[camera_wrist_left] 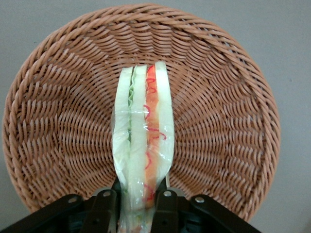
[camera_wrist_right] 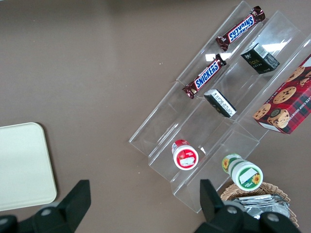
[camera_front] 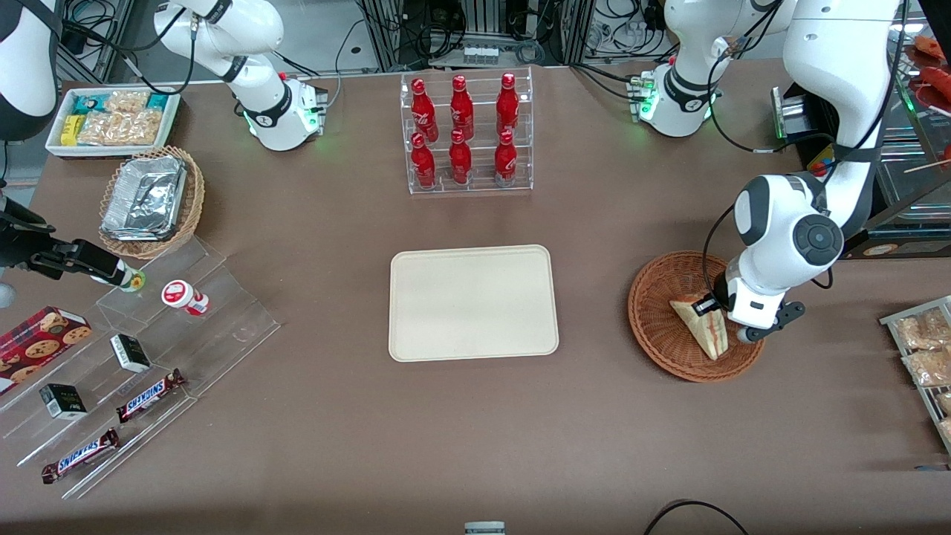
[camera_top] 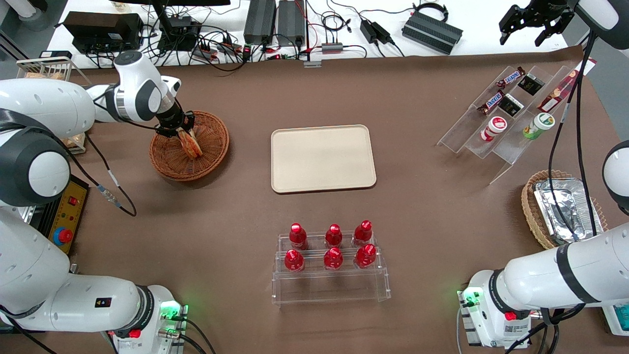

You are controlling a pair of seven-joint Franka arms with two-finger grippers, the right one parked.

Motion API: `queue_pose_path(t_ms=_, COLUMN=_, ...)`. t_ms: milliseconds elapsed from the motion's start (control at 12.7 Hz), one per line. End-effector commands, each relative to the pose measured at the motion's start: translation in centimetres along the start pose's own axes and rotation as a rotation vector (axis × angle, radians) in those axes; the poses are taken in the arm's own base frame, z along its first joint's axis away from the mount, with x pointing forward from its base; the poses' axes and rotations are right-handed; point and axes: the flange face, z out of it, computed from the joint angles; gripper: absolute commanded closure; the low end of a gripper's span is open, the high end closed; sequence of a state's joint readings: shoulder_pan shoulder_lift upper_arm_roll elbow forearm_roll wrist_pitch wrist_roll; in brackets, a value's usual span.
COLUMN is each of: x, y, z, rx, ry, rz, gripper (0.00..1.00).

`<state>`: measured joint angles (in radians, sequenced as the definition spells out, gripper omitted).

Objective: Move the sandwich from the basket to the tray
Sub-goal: 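Lower the left gripper and close it on the sandwich's crust edge, then lift the sandwich with the left gripper and carry it over the tray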

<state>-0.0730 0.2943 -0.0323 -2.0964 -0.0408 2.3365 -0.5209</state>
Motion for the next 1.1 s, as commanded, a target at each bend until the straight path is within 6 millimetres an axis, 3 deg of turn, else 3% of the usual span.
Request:
queue_pose_path(t_ms=0, x=0.1, y=2.1, z=-4.1, rx=0.044, ry=-0.038, rz=0.089, gripper=1.0)
queue_pose_path(t_ms=236, x=-1.0, y=6.5, z=-7.9, rx=0.062, ry=-0.06, rz=0.165, gripper=1.0)
queue_pose_path(t_ms=472, x=-3.6, y=10.8, z=-9.0, rx=0.056, ry=-0.047, rz=0.252, gripper=1.0)
queue_pose_path(t_ms=787, x=-8.3, y=19.5, z=-7.1, rx=0.056, ry=-0.044, rz=0.379, gripper=1.0)
queue_pose_path(t_ms=1024, x=-10.5, y=24.9, z=-5.5, rx=0.048, ry=-0.032, rz=0.355, gripper=1.0)
